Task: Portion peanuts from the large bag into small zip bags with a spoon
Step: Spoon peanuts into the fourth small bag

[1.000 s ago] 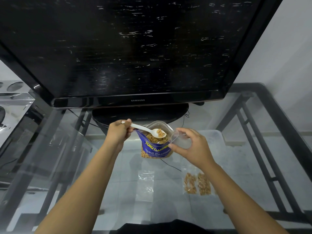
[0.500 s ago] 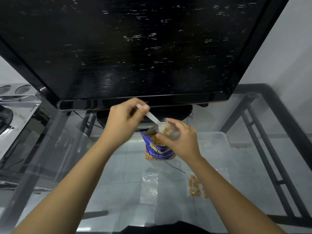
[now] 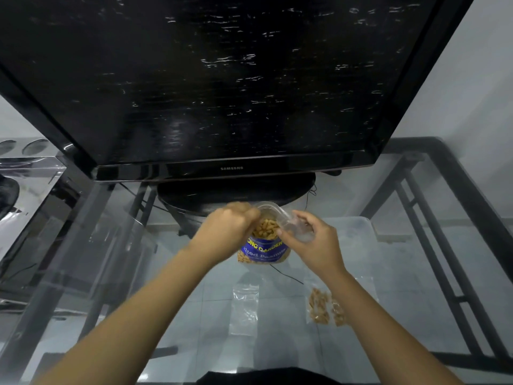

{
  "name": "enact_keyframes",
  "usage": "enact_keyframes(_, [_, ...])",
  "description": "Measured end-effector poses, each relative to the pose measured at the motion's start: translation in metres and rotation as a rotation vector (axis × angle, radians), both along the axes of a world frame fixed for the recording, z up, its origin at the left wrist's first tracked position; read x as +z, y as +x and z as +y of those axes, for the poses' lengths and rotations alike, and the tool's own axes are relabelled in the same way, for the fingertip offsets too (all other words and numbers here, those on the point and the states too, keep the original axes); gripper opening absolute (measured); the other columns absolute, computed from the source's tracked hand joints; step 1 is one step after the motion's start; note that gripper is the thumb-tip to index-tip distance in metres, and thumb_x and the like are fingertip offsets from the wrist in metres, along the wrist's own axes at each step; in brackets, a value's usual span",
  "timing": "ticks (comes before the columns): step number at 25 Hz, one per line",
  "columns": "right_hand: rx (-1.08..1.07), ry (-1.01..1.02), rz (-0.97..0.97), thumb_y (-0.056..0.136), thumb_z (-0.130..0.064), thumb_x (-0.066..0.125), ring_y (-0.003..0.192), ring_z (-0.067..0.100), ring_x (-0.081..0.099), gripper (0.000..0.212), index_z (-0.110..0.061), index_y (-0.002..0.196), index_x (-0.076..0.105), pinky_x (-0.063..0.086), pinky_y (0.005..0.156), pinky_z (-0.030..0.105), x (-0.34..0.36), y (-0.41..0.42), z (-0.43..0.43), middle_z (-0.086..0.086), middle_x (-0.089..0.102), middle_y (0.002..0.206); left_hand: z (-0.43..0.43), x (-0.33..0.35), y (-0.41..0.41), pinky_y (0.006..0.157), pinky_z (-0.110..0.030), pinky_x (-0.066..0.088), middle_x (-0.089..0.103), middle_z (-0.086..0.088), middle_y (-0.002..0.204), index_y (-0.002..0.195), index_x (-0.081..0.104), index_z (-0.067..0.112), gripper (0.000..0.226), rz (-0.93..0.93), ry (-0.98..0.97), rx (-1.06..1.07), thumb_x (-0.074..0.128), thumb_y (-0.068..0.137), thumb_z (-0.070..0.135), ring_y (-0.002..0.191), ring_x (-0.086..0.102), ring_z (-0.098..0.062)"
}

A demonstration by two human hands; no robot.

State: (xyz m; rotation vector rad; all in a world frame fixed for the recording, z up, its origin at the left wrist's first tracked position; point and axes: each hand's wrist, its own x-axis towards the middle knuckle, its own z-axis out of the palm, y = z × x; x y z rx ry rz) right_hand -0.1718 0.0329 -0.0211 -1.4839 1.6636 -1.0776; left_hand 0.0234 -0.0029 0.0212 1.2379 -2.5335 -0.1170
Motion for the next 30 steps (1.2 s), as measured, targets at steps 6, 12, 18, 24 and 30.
enact_keyframes(6, [0.032, 0.036, -0.007, 0.07, -0.04, 0.077, 0.087, 0.003, 0.06, 0.042, -0.024, 0.107, 0.064, 0.049, 0.072, 0.015, -0.002, -0.005, 0.005, -0.018, 0.063, 0.087, -0.011, -0.009, -0.008, 0.063, -0.034, 0.045, 0.069, -0.015, 0.08, 0.089, 0.064, 0.003, 0.025, 0.206, 0.115, 0.392, 0.05, 0.093, 0.023, 0.074, 0.063, -0.034])
enact_keyframes(12, [0.075, 0.082, -0.052, 0.072, -0.038, 0.076, 0.093, 0.005, 0.059, 0.047, -0.023, 0.113, 0.061, 0.044, 0.066, 0.005, -0.004, -0.008, 0.005, -0.012, 0.064, 0.097, -0.026, -0.008, 0.007, 0.065, -0.027, 0.043, 0.067, -0.013, 0.072, 0.091, 0.066, 0.004, 0.022, 0.444, 0.342, 0.73, 0.052, 0.091, 0.021, 0.068, 0.058, -0.024])
enact_keyframes(18, [0.083, 0.107, -0.075, 0.073, -0.04, 0.074, 0.097, 0.002, 0.057, 0.049, -0.023, 0.117, 0.06, 0.042, 0.069, 0.006, -0.005, -0.011, 0.005, -0.01, 0.063, 0.101, -0.018, -0.005, -0.001, 0.056, -0.03, 0.049, 0.063, -0.008, 0.066, 0.09, 0.064, 0.009, 0.018, 0.378, 0.35, 0.572, 0.053, 0.092, 0.023, 0.058, 0.058, -0.021])
enact_keyframes(24, [0.099, 0.119, -0.092, 0.074, -0.038, 0.073, 0.099, 0.004, 0.058, 0.047, -0.022, 0.117, 0.059, 0.043, 0.071, 0.008, -0.005, -0.013, 0.005, -0.01, 0.064, 0.103, -0.025, -0.009, -0.003, 0.049, -0.025, 0.047, 0.067, -0.008, 0.068, 0.085, 0.062, 0.01, 0.018, 0.491, 0.559, 0.703, 0.054, 0.092, 0.024, 0.065, 0.063, -0.019])
enact_keyframes(30, [0.097, 0.122, -0.105, 0.075, -0.037, 0.073, 0.097, 0.0, 0.057, 0.046, -0.023, 0.116, 0.06, 0.042, 0.074, 0.01, -0.006, -0.012, 0.004, -0.012, 0.064, 0.102, -0.014, -0.016, -0.023, 0.066, -0.033, 0.057, 0.069, -0.009, 0.073, 0.09, 0.067, 0.01, 0.02, 0.458, 0.501, 0.531, 0.053, 0.092, 0.025, 0.068, 0.067, -0.02])
